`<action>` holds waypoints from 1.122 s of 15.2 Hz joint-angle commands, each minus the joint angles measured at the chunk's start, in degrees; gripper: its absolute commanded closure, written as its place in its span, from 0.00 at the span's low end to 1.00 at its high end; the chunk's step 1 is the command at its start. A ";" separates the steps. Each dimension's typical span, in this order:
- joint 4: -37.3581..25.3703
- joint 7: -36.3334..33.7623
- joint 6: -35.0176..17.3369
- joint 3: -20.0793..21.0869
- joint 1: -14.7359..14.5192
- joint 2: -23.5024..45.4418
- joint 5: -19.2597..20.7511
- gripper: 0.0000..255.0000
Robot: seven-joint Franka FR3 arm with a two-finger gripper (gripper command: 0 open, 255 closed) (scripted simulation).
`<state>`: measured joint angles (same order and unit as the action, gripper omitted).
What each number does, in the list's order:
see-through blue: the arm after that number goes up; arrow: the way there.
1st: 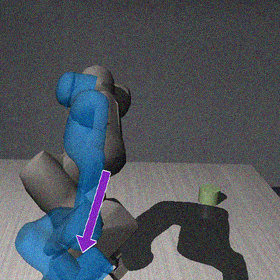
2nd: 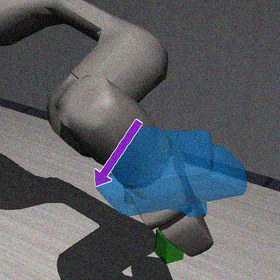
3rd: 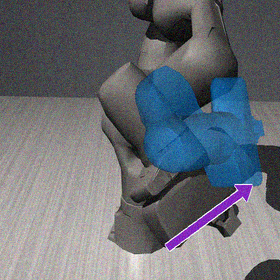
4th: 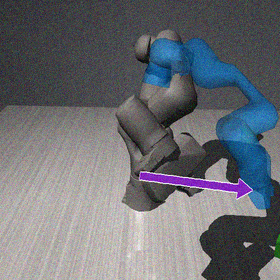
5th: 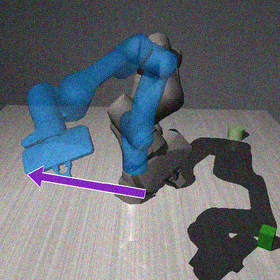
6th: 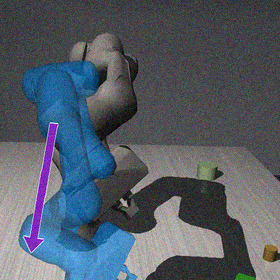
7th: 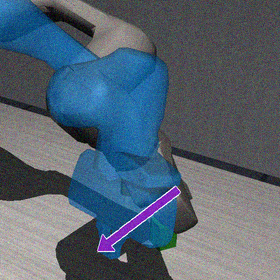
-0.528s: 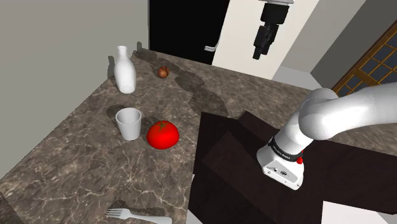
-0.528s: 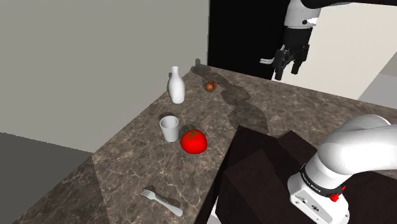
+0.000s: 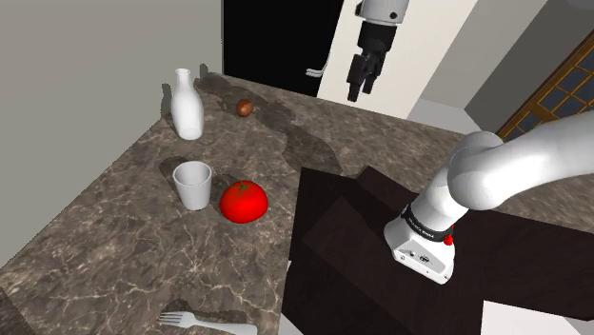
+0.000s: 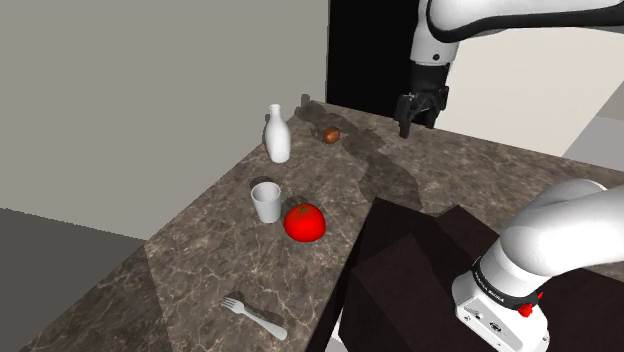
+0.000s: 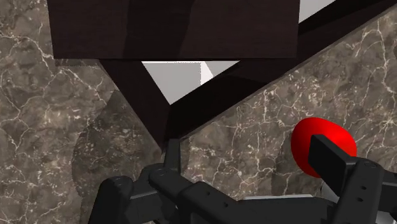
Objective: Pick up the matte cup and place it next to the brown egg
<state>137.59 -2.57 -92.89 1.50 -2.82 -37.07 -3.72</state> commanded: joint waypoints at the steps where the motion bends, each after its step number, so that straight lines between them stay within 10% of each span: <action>1: 0.39 -1.57 -3.64 1.63 -0.90 2.79 -1.36 0.00; 17: -9.53 -10.61 -26.23 10.63 -5.42 32.14 -3.87 0.00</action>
<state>129.04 -12.43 -117.70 11.57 -7.92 -7.07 -7.74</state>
